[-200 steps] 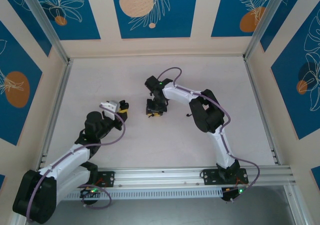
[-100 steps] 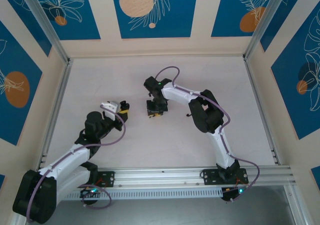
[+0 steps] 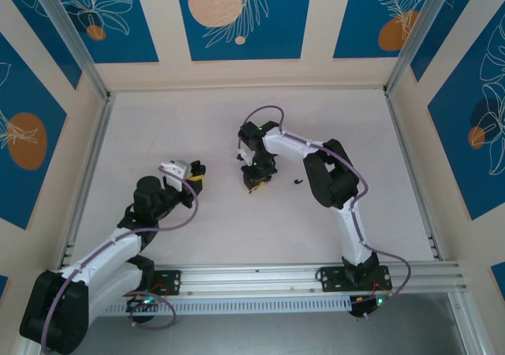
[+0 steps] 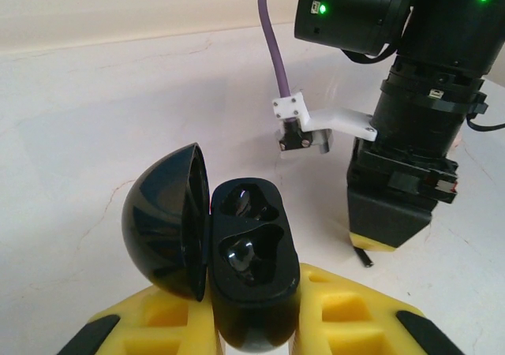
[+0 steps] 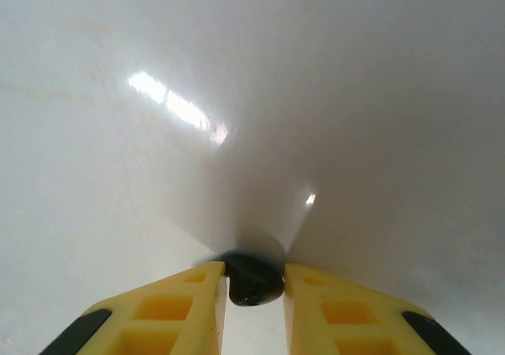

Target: Insert the wireless bluetooth earbuds into the charging case

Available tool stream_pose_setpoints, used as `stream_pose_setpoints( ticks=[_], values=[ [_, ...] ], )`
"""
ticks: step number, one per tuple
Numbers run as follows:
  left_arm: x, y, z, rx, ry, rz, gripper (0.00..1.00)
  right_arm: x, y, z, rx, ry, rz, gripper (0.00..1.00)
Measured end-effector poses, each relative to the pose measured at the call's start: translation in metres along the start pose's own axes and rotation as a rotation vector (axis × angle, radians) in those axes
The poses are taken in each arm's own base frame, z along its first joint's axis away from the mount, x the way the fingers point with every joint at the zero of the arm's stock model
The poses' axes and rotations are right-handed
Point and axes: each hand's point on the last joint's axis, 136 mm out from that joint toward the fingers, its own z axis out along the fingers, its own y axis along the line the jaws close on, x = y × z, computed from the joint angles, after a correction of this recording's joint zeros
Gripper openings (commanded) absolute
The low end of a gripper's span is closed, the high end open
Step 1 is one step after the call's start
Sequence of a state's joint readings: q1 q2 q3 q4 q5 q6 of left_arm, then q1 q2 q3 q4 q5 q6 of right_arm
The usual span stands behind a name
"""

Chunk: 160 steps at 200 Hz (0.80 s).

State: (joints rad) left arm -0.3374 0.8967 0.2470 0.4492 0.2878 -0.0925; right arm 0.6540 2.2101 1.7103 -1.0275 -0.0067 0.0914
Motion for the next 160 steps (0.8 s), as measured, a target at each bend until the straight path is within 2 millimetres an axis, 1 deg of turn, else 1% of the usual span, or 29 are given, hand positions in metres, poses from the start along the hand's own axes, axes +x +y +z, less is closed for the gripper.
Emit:
stream_pose_setpoints(
  ticks=[23,55,67,83,109,127,143,160],
  values=[
    [0.0,0.0,0.0,0.001,0.002,0.006,0.2,0.009,-0.003,0.0,0.018,0.037,-0.058,0.27],
    [0.001,-0.001,0.0,0.008,0.003,0.015,0.21,0.015,-0.006,-0.002,0.036,0.057,-0.085,0.42],
    [0.001,-0.001,0.0,0.008,0.005,0.015,0.2,0.014,-0.005,-0.007,0.034,0.045,-0.078,0.46],
    [0.002,-0.002,0.0,0.011,0.008,0.015,0.21,0.011,-0.001,-0.021,0.033,0.007,-0.06,0.47],
    [0.003,-0.002,0.0,0.014,0.015,0.018,0.2,0.003,0.006,-0.058,0.024,-0.091,0.052,0.47],
    [0.005,-0.003,0.0,0.017,0.019,0.017,0.2,0.004,0.004,-0.082,0.012,-0.142,0.186,0.47],
    [0.005,-0.003,0.0,0.017,0.02,0.017,0.21,0.008,0.0,-0.09,-0.005,-0.152,0.296,0.47],
    [0.005,-0.003,0.0,0.017,0.021,0.016,0.21,0.014,-0.004,-0.082,-0.023,-0.123,0.395,0.47]
  ],
)
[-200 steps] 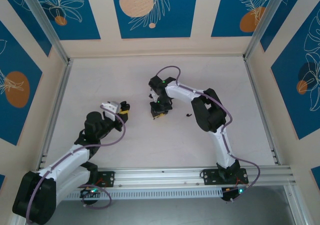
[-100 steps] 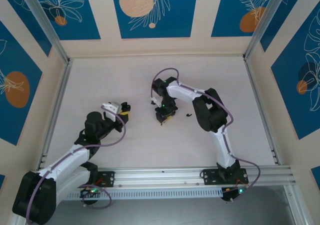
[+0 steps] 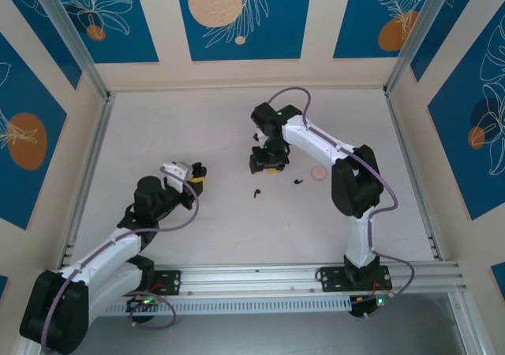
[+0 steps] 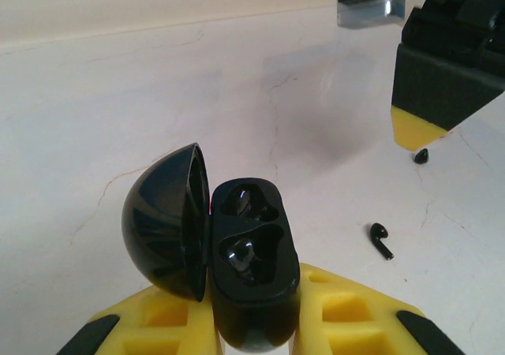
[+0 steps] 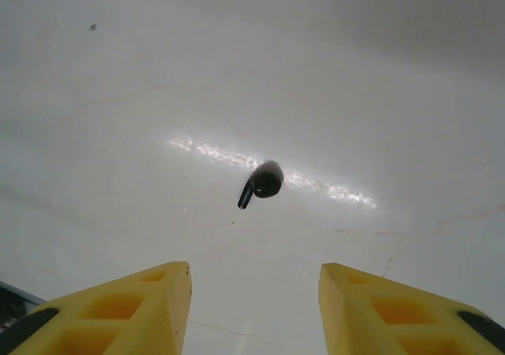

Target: Insert the wireless bluetooth earbuds into the charging case

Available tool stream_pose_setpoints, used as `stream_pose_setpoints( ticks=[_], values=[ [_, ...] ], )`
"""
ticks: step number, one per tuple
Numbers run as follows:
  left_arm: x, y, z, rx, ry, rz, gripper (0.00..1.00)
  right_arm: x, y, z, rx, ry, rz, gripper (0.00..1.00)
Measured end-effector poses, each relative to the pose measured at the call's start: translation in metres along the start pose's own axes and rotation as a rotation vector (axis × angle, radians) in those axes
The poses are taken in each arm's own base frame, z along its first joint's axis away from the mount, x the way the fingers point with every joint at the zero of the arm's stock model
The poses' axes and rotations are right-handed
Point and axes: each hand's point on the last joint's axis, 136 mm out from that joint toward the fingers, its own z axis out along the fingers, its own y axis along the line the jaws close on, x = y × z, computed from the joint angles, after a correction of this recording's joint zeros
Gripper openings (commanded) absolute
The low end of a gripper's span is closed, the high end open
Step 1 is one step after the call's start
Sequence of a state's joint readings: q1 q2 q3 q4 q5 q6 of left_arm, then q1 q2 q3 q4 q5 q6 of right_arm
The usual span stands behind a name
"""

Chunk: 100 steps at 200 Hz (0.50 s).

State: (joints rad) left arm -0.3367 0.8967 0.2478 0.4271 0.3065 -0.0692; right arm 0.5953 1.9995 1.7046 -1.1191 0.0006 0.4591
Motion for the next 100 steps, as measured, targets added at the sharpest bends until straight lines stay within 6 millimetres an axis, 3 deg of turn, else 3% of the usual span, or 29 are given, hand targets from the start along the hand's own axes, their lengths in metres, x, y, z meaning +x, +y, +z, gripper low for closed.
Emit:
stream_pose_setpoints(
  ticks=[39,100],
  values=[
    [0.0,0.0,0.0,0.0,0.001,0.0,0.21,0.017,-0.006,0.025,-0.001,0.091,0.128,0.47],
    [-0.001,0.0,0.0,0.001,-0.002,0.001,0.21,0.012,-0.004,0.053,-0.023,0.138,0.185,0.45]
  ],
)
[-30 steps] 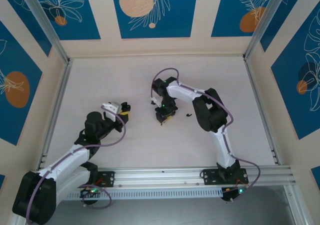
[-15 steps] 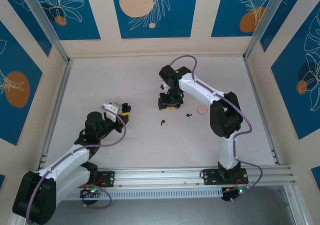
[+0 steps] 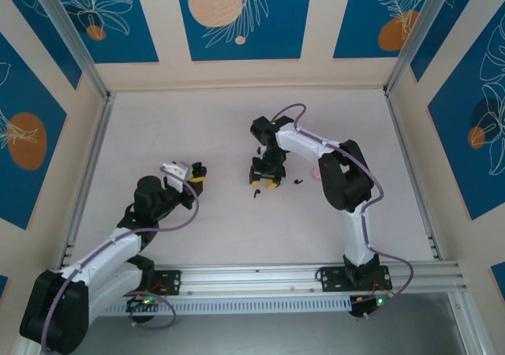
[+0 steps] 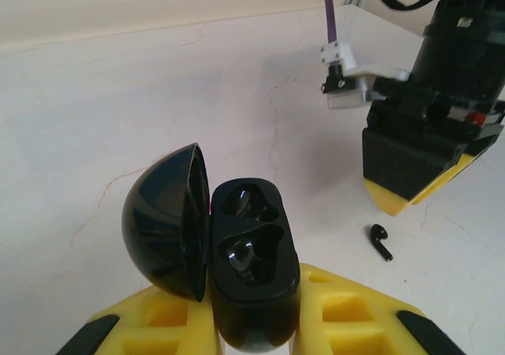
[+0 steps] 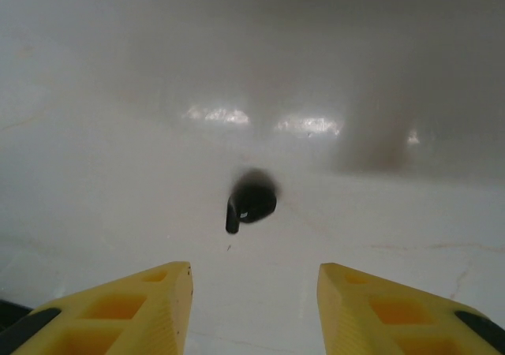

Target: Insert the wireless bluetooth earbuds into the charging case

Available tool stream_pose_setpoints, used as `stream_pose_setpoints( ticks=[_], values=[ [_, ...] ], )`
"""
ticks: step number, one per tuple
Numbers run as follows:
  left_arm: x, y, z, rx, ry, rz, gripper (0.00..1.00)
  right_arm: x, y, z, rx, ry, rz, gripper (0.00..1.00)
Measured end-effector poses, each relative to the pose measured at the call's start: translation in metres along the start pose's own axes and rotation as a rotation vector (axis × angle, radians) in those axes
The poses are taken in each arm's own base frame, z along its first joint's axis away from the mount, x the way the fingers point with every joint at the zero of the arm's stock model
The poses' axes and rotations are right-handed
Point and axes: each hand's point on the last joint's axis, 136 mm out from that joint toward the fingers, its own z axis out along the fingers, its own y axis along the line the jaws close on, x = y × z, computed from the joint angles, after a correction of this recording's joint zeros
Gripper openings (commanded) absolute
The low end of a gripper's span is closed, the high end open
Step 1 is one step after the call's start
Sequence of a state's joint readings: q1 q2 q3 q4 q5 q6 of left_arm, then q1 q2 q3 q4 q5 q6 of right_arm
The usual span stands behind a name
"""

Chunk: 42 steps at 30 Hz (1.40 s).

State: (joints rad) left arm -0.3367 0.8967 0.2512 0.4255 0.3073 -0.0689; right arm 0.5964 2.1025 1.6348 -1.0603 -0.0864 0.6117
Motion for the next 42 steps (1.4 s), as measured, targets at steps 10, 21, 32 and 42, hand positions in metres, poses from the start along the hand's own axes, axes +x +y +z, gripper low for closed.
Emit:
stream_pose_setpoints(
  ticks=[10,21,32,42],
  values=[
    [0.0,-0.001,0.0,0.003,0.0,0.0,0.21,-0.003,0.004,0.016,-0.012,0.024,0.007,0.42],
    [-0.001,-0.001,0.0,0.005,-0.002,0.001,0.21,0.002,0.004,0.027,0.004,0.051,0.003,0.35],
    [-0.002,-0.001,0.0,0.007,-0.003,0.001,0.21,0.002,0.003,0.031,0.014,0.06,0.004,0.31],
    [-0.002,-0.001,0.0,0.007,-0.003,0.001,0.21,0.002,0.001,0.031,0.024,0.057,0.004,0.26]
  ],
)
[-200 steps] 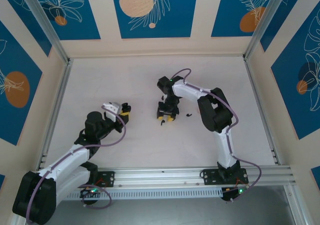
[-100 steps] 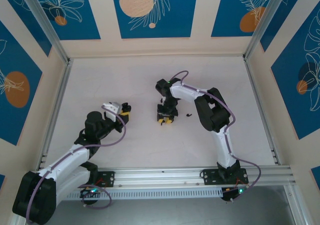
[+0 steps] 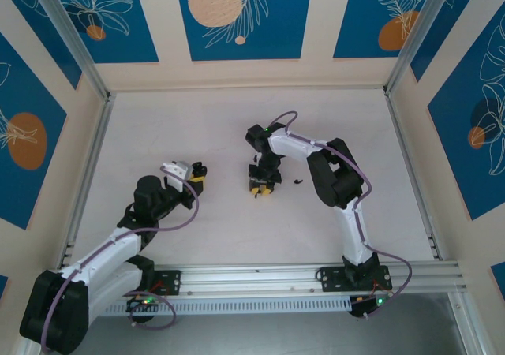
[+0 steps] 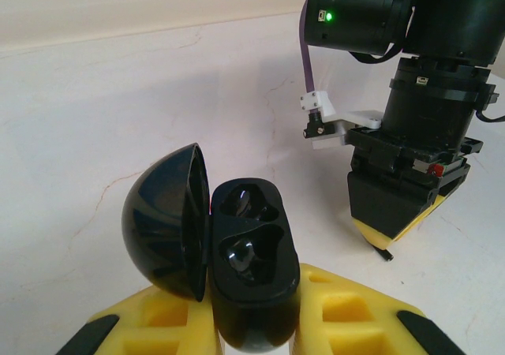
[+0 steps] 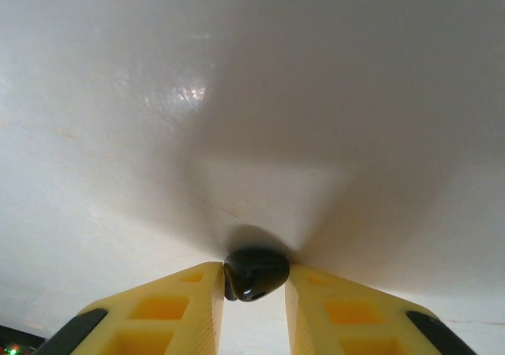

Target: Insert the wireless bluetooth earbuds into the charging case

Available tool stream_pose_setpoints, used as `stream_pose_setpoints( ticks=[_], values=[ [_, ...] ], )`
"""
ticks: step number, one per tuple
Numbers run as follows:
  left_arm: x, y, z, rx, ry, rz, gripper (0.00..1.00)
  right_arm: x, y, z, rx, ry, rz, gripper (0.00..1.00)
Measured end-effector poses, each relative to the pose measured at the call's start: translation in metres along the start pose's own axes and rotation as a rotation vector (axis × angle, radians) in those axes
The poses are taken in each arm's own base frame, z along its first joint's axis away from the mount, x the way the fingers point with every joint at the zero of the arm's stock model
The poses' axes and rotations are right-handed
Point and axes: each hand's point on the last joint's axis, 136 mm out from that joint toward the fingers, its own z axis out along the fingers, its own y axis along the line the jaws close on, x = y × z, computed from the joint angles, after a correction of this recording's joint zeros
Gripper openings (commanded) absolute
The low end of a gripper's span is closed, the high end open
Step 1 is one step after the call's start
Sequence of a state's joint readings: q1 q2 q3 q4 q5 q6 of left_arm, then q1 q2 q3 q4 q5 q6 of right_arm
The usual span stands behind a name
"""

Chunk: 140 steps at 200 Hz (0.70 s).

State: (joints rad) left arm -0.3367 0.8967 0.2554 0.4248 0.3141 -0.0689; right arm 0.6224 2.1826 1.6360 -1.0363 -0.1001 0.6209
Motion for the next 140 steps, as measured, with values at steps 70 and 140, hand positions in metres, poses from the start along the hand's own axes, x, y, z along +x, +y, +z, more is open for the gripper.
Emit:
stream_pose_setpoints(
  ticks=[70,140],
  values=[
    [0.002,-0.006,0.001,0.039,0.011,0.001,0.2,-0.001,-0.001,0.0,0.001,-0.015,-0.005,0.23],
    [0.015,-0.019,0.011,0.142,0.071,-0.013,0.19,-0.004,-0.007,-0.016,-0.028,-0.204,-0.064,0.22]
  ],
)
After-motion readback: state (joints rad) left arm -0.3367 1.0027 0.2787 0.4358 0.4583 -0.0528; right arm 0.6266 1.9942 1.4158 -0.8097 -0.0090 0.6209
